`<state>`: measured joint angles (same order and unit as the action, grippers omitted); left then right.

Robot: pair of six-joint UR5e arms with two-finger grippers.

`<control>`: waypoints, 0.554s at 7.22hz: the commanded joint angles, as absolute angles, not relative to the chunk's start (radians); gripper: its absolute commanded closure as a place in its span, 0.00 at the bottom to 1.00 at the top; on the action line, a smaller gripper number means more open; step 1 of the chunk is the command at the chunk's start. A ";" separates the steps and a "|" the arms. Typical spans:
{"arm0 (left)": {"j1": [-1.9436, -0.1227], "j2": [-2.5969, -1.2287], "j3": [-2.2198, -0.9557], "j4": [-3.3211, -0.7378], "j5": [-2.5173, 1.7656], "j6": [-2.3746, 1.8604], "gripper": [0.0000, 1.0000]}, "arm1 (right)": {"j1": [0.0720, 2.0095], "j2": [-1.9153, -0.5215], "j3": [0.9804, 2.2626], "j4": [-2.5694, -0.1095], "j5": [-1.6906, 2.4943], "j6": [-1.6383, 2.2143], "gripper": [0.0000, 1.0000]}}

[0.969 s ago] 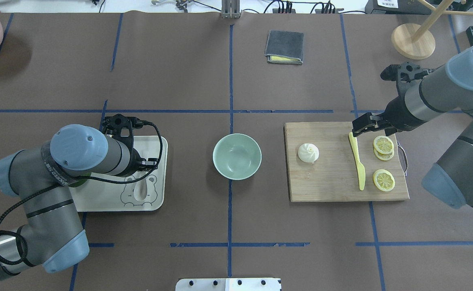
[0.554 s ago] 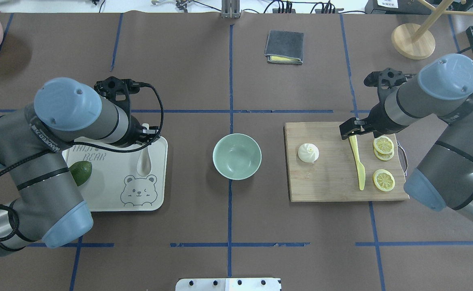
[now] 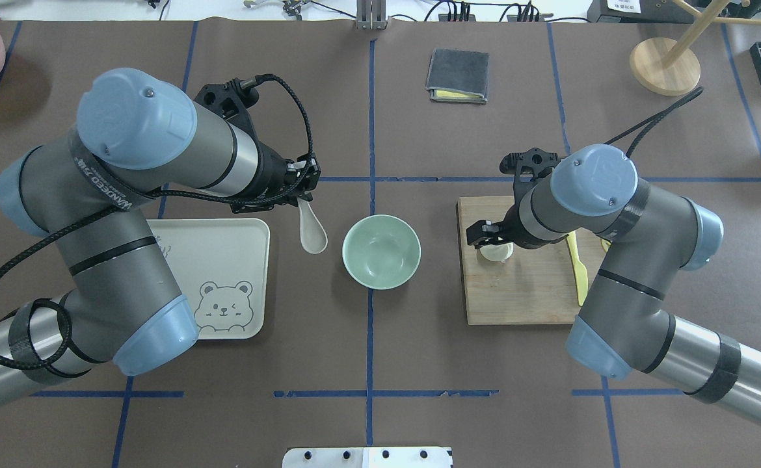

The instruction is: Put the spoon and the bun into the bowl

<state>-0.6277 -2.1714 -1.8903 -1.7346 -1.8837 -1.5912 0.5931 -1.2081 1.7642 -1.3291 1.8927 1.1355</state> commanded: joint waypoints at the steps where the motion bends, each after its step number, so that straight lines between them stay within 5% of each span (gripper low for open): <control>1: -0.618 -2.183 -1.879 -1.758 -1.884 -1.621 1.00 | 0.566 -1.200 1.727 -1.331 1.868 1.147 0.01; 2: -0.618 -2.184 -1.878 -1.756 -1.884 -1.623 1.00 | 0.566 -1.198 1.723 -1.331 1.868 1.147 0.12; 4: -0.617 -2.187 -1.871 -1.758 -1.882 -1.623 1.00 | 0.592 -1.184 1.726 -1.339 1.874 1.141 0.55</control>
